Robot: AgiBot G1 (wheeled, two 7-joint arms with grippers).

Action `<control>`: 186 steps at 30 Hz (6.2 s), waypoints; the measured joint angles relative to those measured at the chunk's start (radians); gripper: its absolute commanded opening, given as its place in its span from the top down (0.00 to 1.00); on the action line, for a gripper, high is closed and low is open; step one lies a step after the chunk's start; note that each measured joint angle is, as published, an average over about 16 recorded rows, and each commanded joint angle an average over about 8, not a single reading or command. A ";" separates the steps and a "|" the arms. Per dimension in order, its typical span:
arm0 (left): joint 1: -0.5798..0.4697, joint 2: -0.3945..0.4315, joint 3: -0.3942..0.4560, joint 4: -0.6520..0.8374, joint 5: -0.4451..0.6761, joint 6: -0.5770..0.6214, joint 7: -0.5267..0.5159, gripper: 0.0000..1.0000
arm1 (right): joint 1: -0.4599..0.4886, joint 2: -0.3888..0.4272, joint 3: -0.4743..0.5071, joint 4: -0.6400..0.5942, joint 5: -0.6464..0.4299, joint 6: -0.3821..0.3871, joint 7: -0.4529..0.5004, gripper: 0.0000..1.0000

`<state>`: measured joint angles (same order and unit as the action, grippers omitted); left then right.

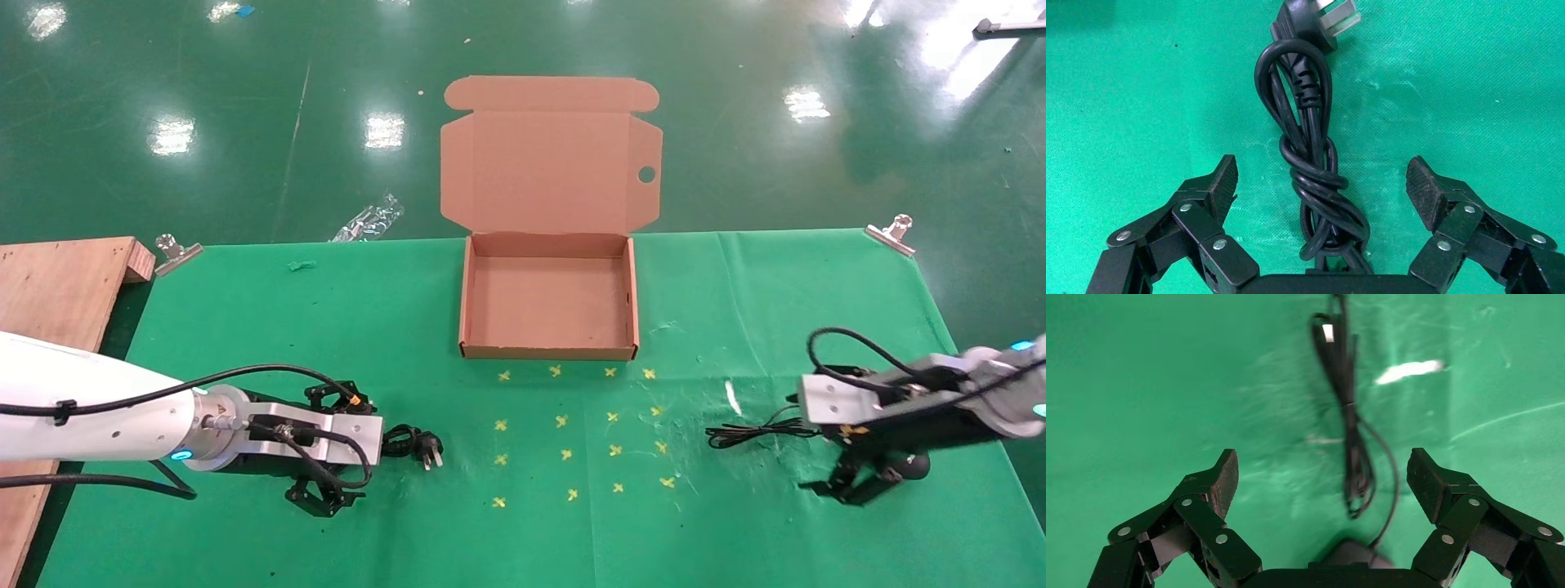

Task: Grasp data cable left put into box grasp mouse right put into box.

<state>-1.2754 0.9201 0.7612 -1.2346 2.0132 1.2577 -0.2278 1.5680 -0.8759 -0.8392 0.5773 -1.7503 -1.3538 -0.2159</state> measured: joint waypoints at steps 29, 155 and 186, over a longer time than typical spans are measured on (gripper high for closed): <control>0.000 0.000 0.000 0.000 0.000 0.000 0.000 1.00 | 0.066 -0.140 -0.018 -0.289 -0.042 0.088 -0.140 1.00; -0.499 0.334 0.556 0.669 0.108 -0.681 -0.417 0.00 | 0.145 -0.363 0.034 -0.041 0.095 0.277 -0.098 0.34; -0.499 0.335 0.556 0.669 0.107 -0.681 -0.415 0.00 | 0.038 -0.272 0.117 0.046 0.235 0.238 -0.027 0.00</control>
<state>-1.7745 1.2547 1.3169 -0.5652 2.1200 0.5764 -0.6426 1.6065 -1.1480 -0.7227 0.6232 -1.5155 -1.1157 -0.2429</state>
